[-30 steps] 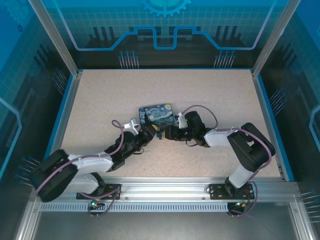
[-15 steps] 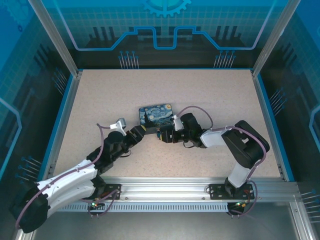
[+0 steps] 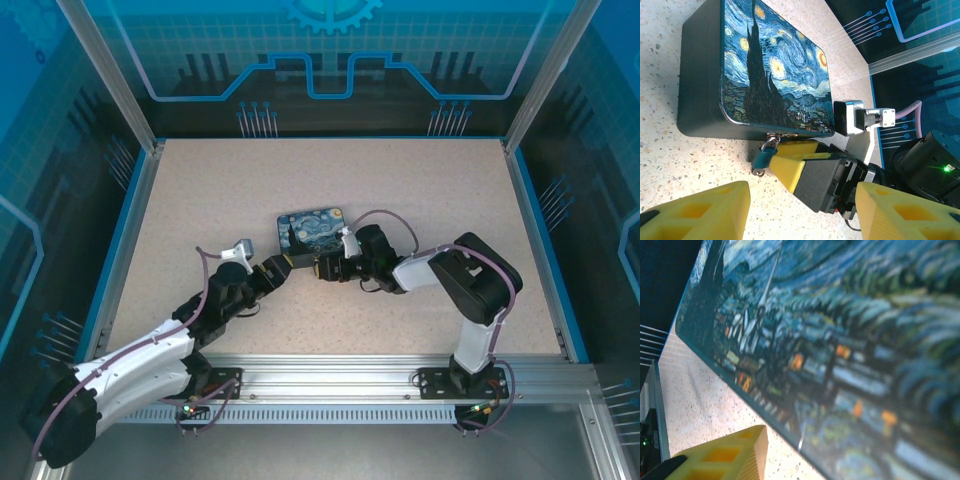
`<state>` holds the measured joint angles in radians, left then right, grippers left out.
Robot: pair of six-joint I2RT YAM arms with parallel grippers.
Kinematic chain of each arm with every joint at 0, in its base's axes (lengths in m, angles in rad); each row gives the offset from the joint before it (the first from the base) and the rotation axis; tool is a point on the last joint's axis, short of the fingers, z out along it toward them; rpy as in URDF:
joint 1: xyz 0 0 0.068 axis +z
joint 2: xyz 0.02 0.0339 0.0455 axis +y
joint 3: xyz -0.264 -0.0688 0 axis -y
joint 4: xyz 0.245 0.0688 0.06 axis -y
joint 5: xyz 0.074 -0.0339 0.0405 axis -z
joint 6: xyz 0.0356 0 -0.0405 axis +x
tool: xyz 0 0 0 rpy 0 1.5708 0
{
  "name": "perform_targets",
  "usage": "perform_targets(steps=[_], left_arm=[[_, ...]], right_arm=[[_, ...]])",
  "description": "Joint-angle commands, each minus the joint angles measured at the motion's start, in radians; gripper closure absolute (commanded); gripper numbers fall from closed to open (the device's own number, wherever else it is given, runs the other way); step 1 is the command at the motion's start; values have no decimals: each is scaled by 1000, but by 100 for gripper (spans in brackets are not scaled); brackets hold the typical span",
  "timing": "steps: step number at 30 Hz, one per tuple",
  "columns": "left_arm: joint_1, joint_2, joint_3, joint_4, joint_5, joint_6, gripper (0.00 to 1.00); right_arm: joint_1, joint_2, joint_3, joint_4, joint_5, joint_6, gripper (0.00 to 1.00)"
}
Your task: Unlock a padlock with a key
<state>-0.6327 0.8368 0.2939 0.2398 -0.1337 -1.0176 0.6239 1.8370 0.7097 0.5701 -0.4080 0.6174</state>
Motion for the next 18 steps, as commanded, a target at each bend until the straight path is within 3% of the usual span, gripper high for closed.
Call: perform_targets(steps=[1, 7, 18], left_arm=[[10, -2, -5, -12, 26, 20, 40], [26, 7, -11, -5, 64, 12, 38], [88, 65, -43, 104, 221, -25, 25]], right_arm=[[13, 24, 14, 41, -13, 17, 62], [10, 32, 7, 75, -42, 45, 74], [4, 45, -9, 132, -60, 112, 89]])
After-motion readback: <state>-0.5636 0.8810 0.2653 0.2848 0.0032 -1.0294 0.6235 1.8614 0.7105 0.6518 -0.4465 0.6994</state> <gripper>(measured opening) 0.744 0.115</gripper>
